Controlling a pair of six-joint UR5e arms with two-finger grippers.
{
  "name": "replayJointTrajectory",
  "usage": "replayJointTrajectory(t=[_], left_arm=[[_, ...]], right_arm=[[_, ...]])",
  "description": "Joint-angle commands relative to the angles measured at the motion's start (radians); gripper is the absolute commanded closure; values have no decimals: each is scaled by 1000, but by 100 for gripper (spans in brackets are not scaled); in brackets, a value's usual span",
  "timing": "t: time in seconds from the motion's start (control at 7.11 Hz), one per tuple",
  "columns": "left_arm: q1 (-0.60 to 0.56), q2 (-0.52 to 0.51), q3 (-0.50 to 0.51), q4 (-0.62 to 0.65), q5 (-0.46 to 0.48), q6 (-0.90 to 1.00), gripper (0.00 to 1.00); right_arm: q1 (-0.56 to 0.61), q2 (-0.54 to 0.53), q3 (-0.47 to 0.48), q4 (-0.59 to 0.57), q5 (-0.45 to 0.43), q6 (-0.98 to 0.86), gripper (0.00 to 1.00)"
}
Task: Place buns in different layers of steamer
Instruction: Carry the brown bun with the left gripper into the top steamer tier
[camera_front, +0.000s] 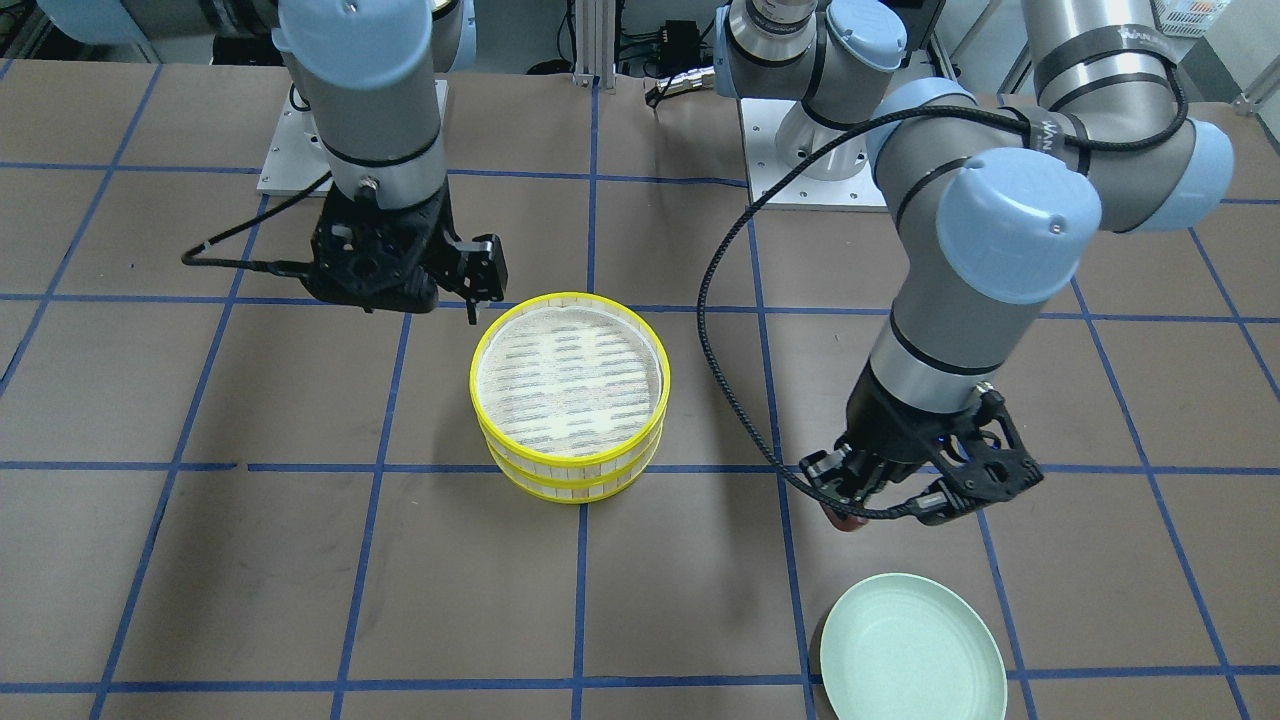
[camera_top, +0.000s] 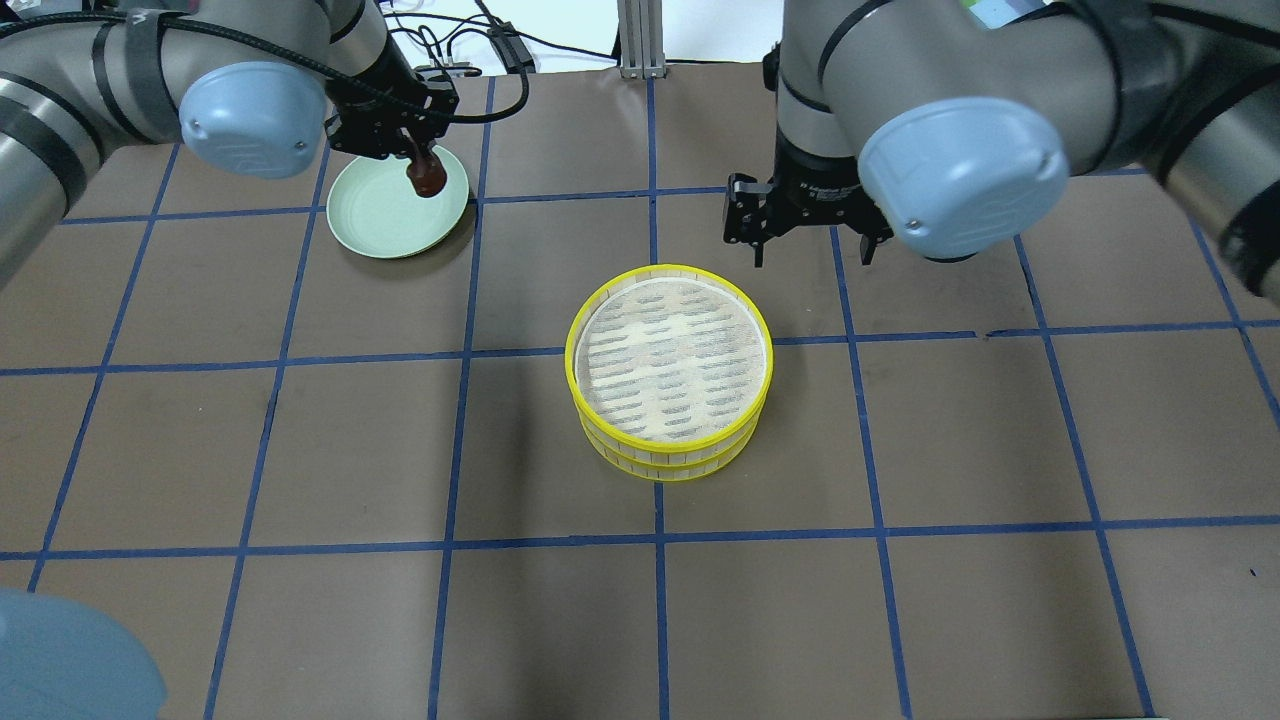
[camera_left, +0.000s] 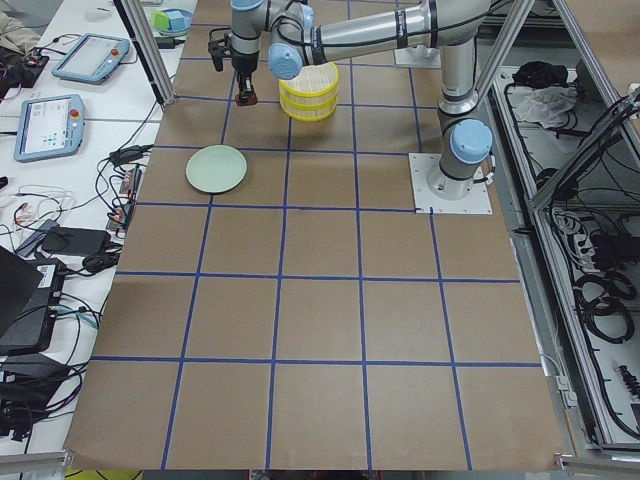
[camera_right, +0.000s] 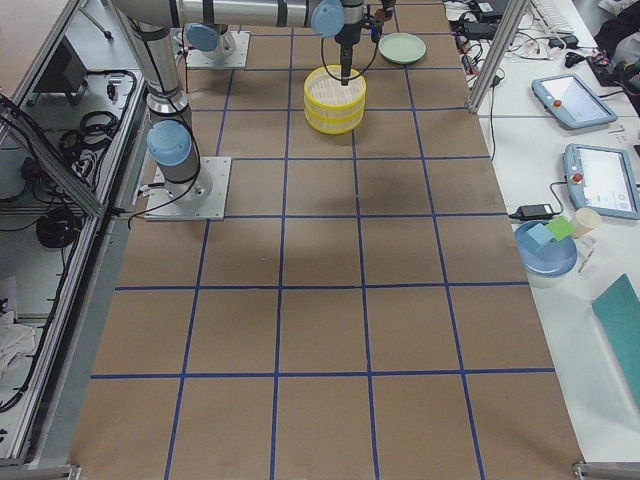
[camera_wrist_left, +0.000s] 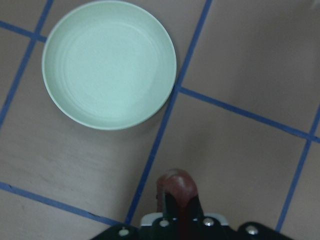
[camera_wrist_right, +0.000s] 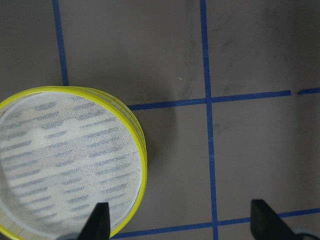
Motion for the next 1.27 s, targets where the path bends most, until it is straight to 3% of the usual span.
replayJointTrajectory(t=[0.0,0.28,0.56,0.7,0.84,1.13], left_arm=[[-127,37,-30,-67,-23,-126,100],[-237,41,-74,-72,-83,-258,100],[-296,39,-114,-72,-152,-343,97],[-314,37,-116,-75,-146,-348,39],[-328,42,-125,-75,-137,-348,6],[-324,47,-125,-73,-137,-335,0]], right_arm=[[-45,-94,-85,156,25,-36,0],[-72,-96,-90,161,95,-130,0],[-78,-99,-90,170,74,-180,0],[-78,-108,-88,188,57,-180,0],[-79,-106,-88,188,54,-180,0],[-79,-106,-88,190,51,-178,0]])
